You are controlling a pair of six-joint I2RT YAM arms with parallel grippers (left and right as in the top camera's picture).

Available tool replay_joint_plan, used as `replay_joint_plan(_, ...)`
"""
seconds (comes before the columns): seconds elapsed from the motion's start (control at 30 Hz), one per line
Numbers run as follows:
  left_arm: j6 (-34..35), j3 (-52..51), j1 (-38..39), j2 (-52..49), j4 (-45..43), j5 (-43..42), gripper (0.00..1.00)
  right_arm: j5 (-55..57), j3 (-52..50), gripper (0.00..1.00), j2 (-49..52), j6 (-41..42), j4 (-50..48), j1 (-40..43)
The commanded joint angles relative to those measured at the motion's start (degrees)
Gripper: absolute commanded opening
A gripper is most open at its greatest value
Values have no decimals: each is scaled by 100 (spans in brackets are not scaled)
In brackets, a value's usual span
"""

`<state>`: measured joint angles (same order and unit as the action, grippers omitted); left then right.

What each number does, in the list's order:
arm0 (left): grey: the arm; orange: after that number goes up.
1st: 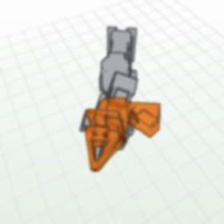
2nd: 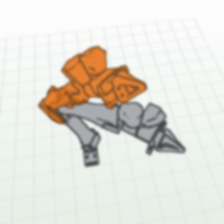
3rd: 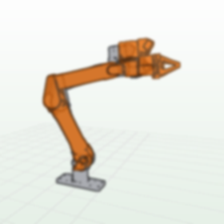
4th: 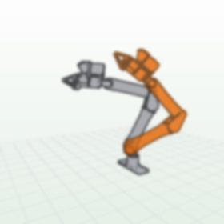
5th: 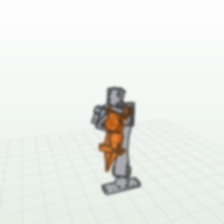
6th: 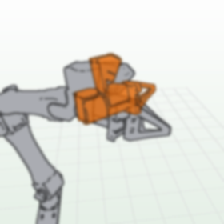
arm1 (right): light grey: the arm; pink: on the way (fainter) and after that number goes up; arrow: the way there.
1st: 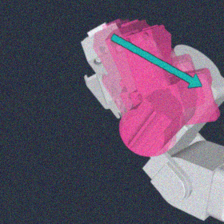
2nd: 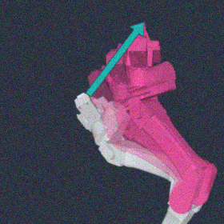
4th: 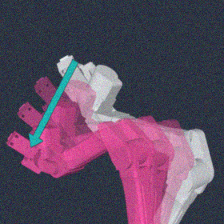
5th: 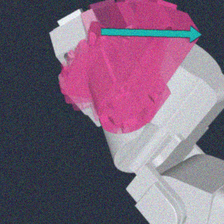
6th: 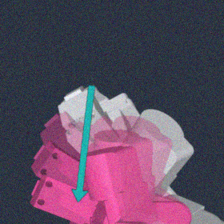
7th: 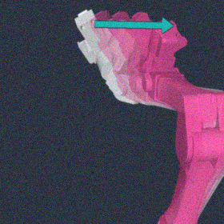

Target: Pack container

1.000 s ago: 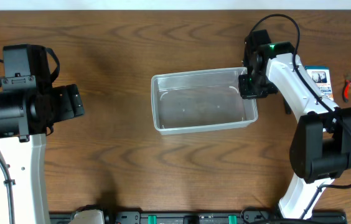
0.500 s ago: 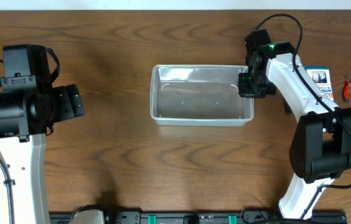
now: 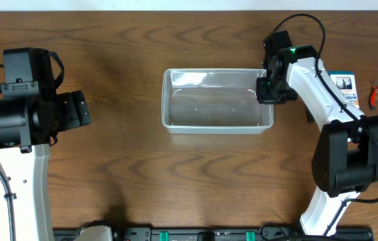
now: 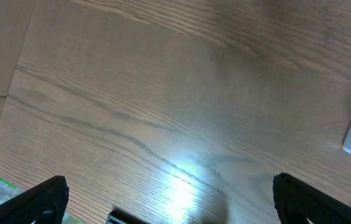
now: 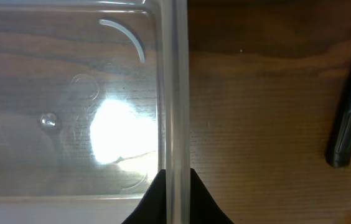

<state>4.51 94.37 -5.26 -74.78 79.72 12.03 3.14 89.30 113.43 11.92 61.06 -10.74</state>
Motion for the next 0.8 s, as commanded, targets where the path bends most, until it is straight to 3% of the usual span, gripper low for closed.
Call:
replay_joint_plan(0.0,57,35,-31,-9,39,44,98,396,-105,8,122,-278,-20,-15)
replay_joint_plan(0.37,55,35,-31,-9,37,44,98,472,-105,9,122,-542,-24,-4)
replay_joint_plan(0.77,57,35,-28,-9,37,44,98,503,-105,9,122,-245,-17,-4)
